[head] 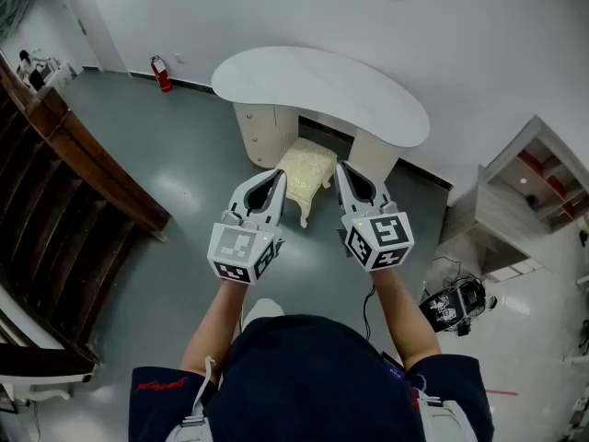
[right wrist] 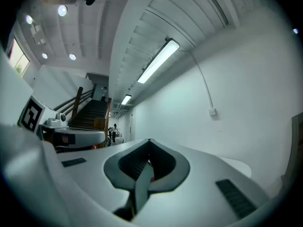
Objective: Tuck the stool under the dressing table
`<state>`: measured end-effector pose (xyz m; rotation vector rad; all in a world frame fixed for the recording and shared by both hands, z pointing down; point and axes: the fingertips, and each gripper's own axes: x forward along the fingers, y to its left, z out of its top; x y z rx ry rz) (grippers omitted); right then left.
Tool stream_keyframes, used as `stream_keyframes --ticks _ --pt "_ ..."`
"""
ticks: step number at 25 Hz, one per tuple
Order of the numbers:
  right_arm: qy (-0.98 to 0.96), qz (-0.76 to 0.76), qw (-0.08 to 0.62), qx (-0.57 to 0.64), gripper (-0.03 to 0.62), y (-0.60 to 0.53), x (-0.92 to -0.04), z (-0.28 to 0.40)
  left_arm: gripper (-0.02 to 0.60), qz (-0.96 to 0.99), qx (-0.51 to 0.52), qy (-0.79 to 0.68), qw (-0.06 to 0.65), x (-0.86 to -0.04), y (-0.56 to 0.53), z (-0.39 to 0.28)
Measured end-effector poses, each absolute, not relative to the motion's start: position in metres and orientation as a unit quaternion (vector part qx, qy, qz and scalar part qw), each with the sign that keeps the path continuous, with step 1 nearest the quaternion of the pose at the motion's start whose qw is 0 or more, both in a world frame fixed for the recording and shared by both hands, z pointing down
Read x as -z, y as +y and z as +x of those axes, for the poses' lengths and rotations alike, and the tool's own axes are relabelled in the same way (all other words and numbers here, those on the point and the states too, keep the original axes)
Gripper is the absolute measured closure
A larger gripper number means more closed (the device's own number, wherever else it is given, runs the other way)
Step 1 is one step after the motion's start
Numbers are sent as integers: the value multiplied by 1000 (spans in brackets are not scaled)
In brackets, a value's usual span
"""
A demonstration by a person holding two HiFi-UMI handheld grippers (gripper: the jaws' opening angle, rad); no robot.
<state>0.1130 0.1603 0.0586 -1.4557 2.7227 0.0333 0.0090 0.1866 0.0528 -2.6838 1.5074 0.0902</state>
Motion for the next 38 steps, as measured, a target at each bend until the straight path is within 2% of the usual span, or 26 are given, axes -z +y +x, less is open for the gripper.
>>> stream_keyframes --ticks 24,38 --pt "884 -465 44 16 582 155 -68 121 565 -866 -21 499 12 -67 191 14" --pt "879 -474 42 18 582 105 -71 105 565 -876 -19 482 6 -71 135 4"
